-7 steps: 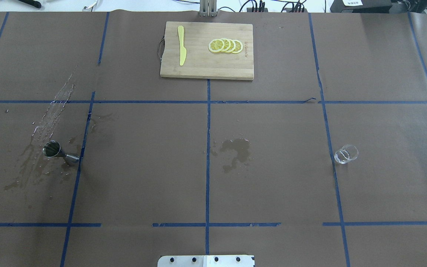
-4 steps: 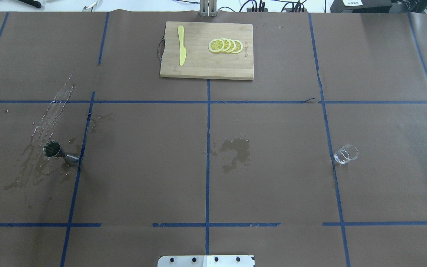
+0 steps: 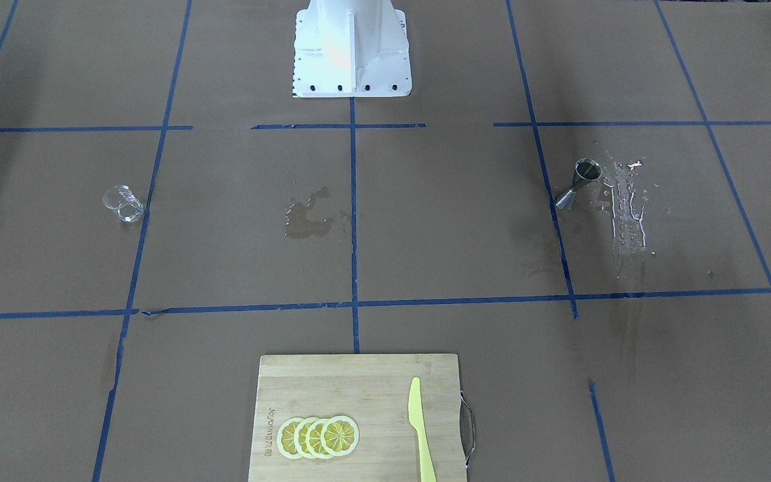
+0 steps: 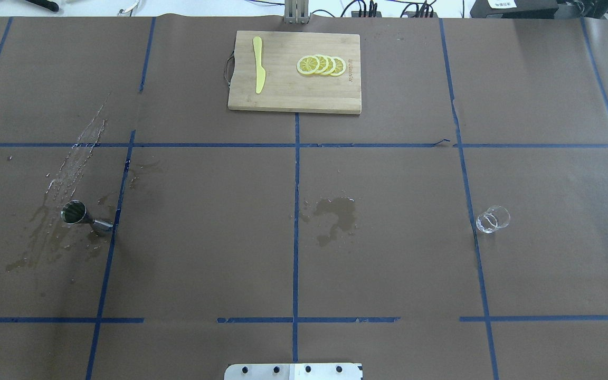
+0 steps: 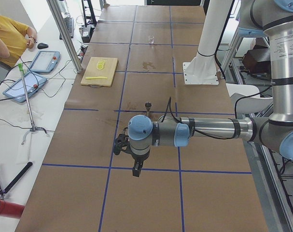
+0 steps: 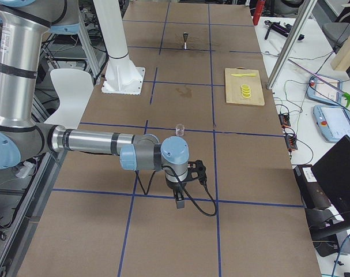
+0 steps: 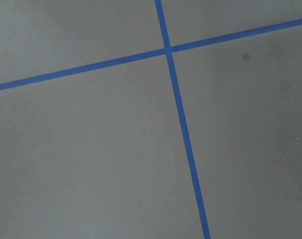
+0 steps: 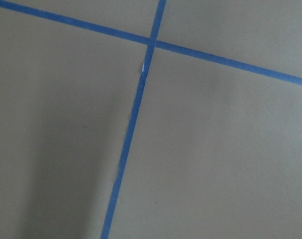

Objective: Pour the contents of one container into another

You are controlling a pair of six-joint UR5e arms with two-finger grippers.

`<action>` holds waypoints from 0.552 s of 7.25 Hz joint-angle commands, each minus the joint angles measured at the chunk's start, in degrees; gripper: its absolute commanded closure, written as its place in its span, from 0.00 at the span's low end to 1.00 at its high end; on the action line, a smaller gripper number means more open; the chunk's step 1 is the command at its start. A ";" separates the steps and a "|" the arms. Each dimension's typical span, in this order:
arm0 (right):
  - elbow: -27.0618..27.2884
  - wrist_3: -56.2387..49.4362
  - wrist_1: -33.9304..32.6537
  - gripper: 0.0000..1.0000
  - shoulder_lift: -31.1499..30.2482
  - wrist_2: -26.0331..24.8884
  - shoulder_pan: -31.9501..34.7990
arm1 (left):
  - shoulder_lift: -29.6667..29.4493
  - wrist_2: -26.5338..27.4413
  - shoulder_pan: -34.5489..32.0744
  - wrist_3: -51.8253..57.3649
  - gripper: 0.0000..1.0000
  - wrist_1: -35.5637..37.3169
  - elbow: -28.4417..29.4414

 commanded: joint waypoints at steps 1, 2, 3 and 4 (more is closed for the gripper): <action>0.04 0.46 -0.02 0.00 0.30 -0.50 0.02 | -0.08 0.40 0.03 0.05 0.00 -0.03 -0.07; 0.39 0.46 0.06 0.00 -0.05 -0.07 0.02 | -0.08 0.41 0.03 -0.04 0.00 -0.03 -0.25; 0.31 0.46 0.06 0.00 -0.05 -0.06 -0.07 | -0.08 0.41 0.03 0.04 0.00 -0.03 -0.25; 0.39 0.20 0.06 0.00 -0.05 -0.50 0.02 | -0.08 0.32 0.03 0.05 0.00 -0.03 -0.43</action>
